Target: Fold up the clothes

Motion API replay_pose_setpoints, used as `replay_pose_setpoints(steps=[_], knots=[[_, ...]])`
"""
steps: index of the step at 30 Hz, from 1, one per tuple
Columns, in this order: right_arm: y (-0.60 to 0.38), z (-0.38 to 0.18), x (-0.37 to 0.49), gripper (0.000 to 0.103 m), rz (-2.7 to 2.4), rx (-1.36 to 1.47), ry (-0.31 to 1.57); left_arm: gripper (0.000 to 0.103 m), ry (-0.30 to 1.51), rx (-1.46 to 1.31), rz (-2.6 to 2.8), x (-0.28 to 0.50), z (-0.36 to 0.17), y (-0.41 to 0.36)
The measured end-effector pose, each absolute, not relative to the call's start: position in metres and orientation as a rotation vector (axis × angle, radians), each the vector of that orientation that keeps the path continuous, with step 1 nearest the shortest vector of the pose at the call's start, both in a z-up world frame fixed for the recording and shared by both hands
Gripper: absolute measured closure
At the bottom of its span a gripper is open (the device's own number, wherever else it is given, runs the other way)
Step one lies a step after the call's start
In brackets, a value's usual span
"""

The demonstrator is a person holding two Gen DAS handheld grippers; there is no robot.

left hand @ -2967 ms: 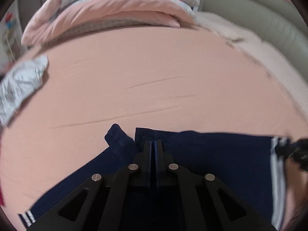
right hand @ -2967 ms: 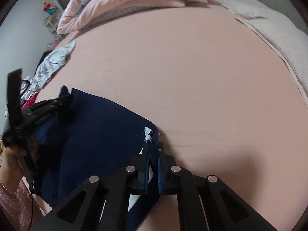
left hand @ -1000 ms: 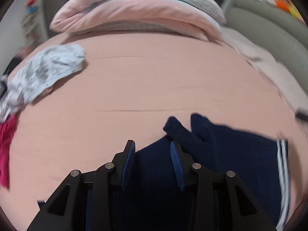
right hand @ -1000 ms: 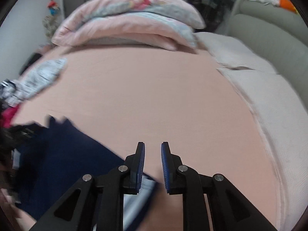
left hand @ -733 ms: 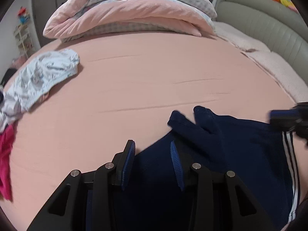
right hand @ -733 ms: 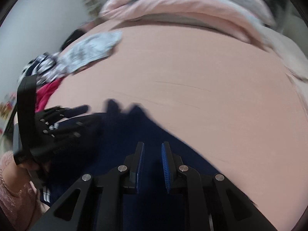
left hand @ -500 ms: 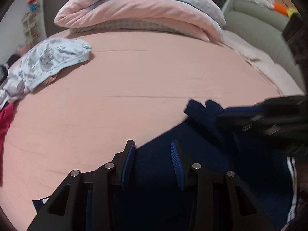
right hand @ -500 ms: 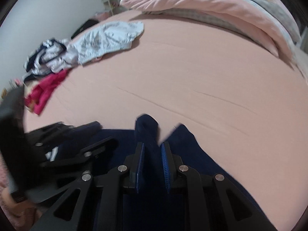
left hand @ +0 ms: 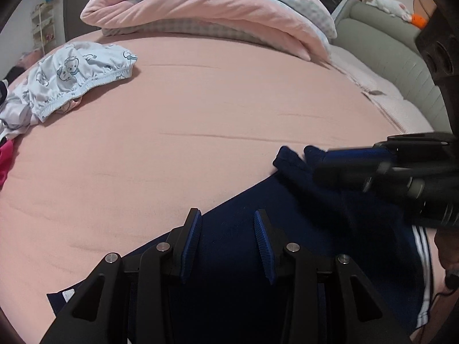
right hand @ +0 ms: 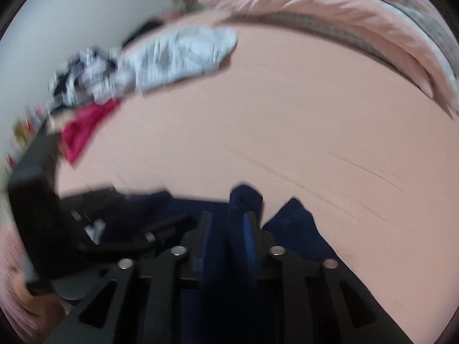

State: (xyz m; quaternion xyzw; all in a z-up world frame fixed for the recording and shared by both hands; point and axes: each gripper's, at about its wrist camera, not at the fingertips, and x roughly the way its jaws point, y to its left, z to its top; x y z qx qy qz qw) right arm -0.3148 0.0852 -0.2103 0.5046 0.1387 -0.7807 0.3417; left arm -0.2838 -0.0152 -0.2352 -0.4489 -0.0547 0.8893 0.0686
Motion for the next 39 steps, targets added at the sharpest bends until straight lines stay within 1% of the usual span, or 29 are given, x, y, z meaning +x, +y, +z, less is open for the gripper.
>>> replay_pose_setpoints(steps=[1, 2, 3, 4, 6, 8, 9, 12, 14, 16, 18, 22, 26, 29, 30, 32, 34, 37, 39], knots=[[0.080, -0.220, -0.317, 0.079, -2.048, 1.340, 0.430, 0.068, -0.153, -1.351, 2.683, -0.284, -0.236, -0.014], [0.087, -0.225, -0.324, 0.079, -2.085, 1.380, 0.405, 0.068, -0.145, -1.348, 2.686, -0.283, -0.236, -0.014], [0.094, -0.230, -0.331, 0.079, -2.123, 1.422, 0.370, 0.068, -0.142, -1.347, 2.686, -0.282, -0.237, -0.014], [0.101, -0.235, -0.338, 0.082, -2.161, 1.464, 0.334, 0.068, -0.146, -1.349, 2.686, -0.283, -0.237, -0.015], [0.125, -0.231, -0.345, 0.084, -2.224, 1.489, 0.185, 0.068, -0.164, -1.355, 2.683, -0.283, -0.238, -0.018], [0.143, -0.216, -0.339, 0.083, -2.260, 1.463, 0.073, 0.068, -0.159, -1.354, 2.675, -0.283, -0.232, -0.018], [0.153, -0.203, -0.331, 0.080, -2.269, 1.434, 0.022, 0.068, -0.146, -1.345, 2.671, -0.282, -0.227, -0.016], [0.180, -0.164, -0.305, 0.079, -2.228, 1.368, -0.142, 0.068, -0.066, -1.262, 2.652, -0.273, -0.199, -0.005], [0.200, -0.144, -0.278, 0.079, -2.253, 1.347, -0.223, 0.068, -0.037, -1.280, 2.612, -0.269, -0.183, 0.005], [0.217, -0.132, -0.253, 0.075, -2.270, 1.346, -0.294, 0.068, -0.023, -1.328, 2.588, -0.256, -0.178, 0.011], [0.227, -0.141, -0.225, 0.074, -2.284, 1.394, -0.286, 0.068, -0.010, -1.384, 2.572, -0.237, -0.177, 0.016], [0.230, -0.185, -0.172, 0.074, -2.301, 1.559, -0.160, 0.068, 0.018, -1.496, 2.546, -0.199, -0.183, 0.022], [0.234, -0.215, -0.134, 0.074, -2.286, 1.621, -0.160, 0.068, 0.069, -1.593, 2.533, -0.159, -0.205, 0.020], [0.227, -0.216, -0.119, 0.074, -2.320, 1.602, 0.033, 0.067, 0.157, -1.625, 2.522, -0.137, -0.215, 0.022], [0.224, -0.217, -0.115, 0.074, -2.330, 1.593, 0.100, 0.067, 0.190, -1.621, 2.529, -0.129, -0.214, 0.023], [0.225, -0.209, -0.109, 0.074, -2.339, 1.584, 0.129, 0.068, 0.214, -1.591, 2.545, -0.118, -0.207, 0.023], [0.228, -0.202, -0.101, 0.074, -2.380, 1.523, 0.127, 0.068, 0.192, -1.489, 2.566, -0.107, -0.195, 0.024], [0.225, -0.195, -0.096, 0.074, -2.368, 1.447, 0.064, 0.068, 0.204, -1.343, 2.567, -0.094, -0.184, 0.037], [0.207, -0.193, -0.094, 0.074, -2.341, 1.382, 0.119, 0.068, 0.248, -1.302, 2.551, -0.091, -0.186, 0.050]])
